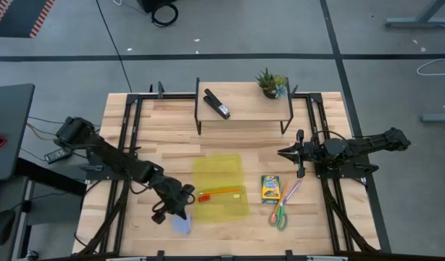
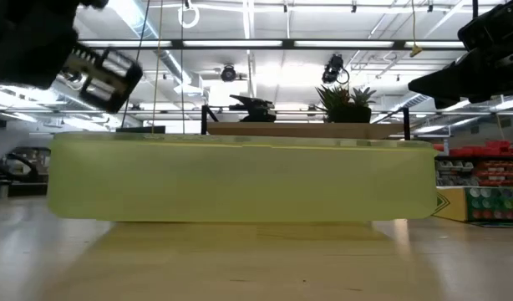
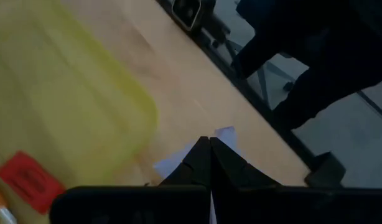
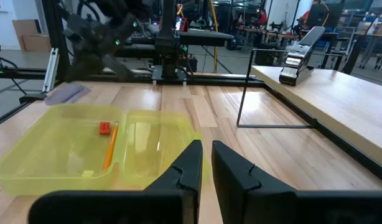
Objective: Pack school essentials
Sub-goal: Put the blue sticky note into the yellow supply box
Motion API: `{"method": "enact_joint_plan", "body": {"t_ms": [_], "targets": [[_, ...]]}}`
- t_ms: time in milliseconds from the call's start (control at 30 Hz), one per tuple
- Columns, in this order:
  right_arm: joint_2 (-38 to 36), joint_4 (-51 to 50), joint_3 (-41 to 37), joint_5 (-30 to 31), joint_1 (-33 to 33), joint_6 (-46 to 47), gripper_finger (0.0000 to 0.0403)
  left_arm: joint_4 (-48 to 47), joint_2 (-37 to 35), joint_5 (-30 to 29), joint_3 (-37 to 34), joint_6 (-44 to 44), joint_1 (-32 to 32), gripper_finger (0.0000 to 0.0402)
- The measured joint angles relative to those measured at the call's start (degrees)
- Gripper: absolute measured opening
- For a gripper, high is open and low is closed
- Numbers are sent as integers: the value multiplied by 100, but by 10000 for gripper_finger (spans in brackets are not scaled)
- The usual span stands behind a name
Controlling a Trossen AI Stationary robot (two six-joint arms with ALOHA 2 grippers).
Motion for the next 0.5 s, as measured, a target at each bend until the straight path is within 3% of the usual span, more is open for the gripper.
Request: {"method": "enact_joint_plan", "body": {"t_ms": [500], "targets": [[-1, 0, 2, 0, 1, 1, 42, -2128, 5, 386, 2137, 383, 484, 0]]}}
